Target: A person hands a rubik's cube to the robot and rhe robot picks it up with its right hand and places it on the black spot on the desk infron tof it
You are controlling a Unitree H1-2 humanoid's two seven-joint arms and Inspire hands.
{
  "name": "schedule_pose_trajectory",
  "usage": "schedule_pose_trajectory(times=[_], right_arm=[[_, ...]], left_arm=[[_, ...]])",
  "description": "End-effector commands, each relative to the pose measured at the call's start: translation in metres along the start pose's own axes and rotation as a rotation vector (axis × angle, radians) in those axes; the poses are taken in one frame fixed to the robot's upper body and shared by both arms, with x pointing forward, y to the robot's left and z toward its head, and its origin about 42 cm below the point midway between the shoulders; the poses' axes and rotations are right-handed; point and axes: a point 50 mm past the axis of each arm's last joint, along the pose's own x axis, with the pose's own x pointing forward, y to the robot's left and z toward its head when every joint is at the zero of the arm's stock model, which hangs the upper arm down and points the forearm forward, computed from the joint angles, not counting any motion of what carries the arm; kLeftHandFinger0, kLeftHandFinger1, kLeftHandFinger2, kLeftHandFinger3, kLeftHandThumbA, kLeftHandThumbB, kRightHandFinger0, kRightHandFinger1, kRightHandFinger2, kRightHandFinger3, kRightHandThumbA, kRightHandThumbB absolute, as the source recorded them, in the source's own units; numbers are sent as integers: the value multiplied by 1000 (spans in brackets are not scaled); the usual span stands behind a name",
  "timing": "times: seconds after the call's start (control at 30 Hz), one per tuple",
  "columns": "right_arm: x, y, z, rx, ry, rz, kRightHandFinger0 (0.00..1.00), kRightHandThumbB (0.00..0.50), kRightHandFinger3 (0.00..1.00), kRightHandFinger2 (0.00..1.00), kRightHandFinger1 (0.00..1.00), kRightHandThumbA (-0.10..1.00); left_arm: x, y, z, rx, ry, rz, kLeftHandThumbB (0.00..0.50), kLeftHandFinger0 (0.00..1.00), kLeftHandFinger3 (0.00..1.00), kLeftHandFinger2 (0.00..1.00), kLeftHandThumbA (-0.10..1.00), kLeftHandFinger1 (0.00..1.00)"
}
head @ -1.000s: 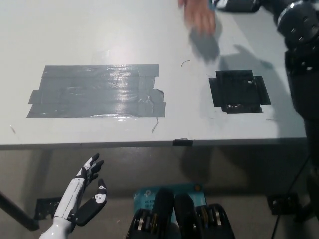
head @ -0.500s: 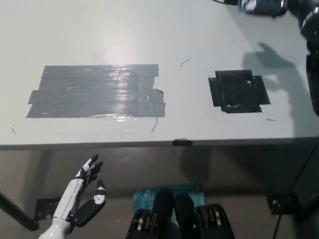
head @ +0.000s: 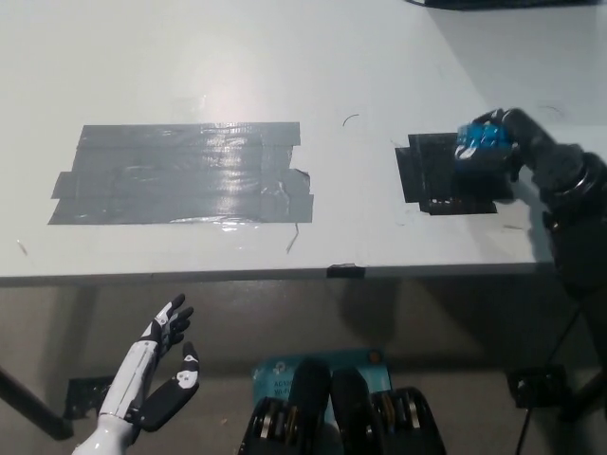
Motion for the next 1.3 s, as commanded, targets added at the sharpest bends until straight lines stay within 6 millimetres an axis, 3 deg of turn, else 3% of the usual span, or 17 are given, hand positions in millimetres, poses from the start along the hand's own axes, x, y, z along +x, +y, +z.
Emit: schedule_pose_trajectory(times=[0.0,0.03,0.07,0.1,0.13,0.17,0.2,0.4,0.6,0.8,0.93,1.0,1.03,1.1,1.13,1.17,1.27], right_arm=[[0,-20,40,20,-162,-104,298,262,1000,1000,794,-100],[-1,-22,45,26,-146,-76,446,298,1000,1000,853,203],[-2,-25,48,28,-142,-29,647,339,1000,1000,1000,334],[-4,-29,50,1,-158,26,935,390,1000,1000,1000,506],[-5,-31,50,-10,-165,42,1000,421,1000,1000,1000,562],[-6,-34,52,-23,-166,58,1000,477,1000,1000,1000,641],[-8,-38,54,-28,-174,55,1000,499,1000,1000,1000,708],[-24,-62,71,-38,-257,-34,1000,500,1000,1000,1000,866],[-47,-93,93,-81,-349,-167,1000,500,1000,1000,1000,900],[-85,-133,109,-54,-438,-293,1000,500,1000,1000,1000,916],[-134,-165,120,23,-624,-385,1000,472,1000,1000,1000,962],[-161,-170,124,7,-685,-411,1000,493,1000,1000,1000,1000],[-196,-165,123,-18,-770,-435,1000,466,1000,1000,1000,1000],[-233,-148,111,-35,-873,-445,1000,468,1000,1000,1000,1000],[-241,-145,107,-41,-890,-448,1000,466,1000,1000,1000,1000],[-253,-139,101,-51,-919,-451,1000,429,1000,1000,1000,1000],[-299,-96,64,6,-1024,-450,1000,415,1000,1000,1000,1000]], left_arm=[[1,2,9,12,-36,-7,144,1000,998,971,168,969],[2,3,9,14,-39,-6,146,1000,996,971,169,969],[3,4,9,11,-38,-5,147,1000,995,971,169,968],[4,4,10,7,-34,-6,148,1000,993,970,168,966],[4,4,10,6,-32,-7,149,1000,993,969,168,965],[4,4,10,8,-32,-8,150,1000,994,969,169,964],[5,4,11,13,-37,-9,150,1000,994,969,172,962],[5,5,10,17,-32,-11,153,1000,998,978,166,967],[6,4,10,16,-42,-11,143,980,1000,976,122,958],[6,5,12,16,-38,-12,146,999,1000,978,139,966],[12,7,15,21,-47,-12,154,1000,1000,986,177,970],[16,8,18,18,-55,-10,153,1000,1000,981,192,968],[22,9,20,15,-66,-8,153,1000,1000,977,211,965],[25,9,23,22,-76,-12,139,1000,1000,983,281,973],[28,8,24,21,-83,-17,139,1000,1000,984,289,974],[31,7,25,17,-91,-21,136,1000,1000,990,342,980],[29,2,23,-1,-100,-33,134,999,1000,1000,593,1000]])
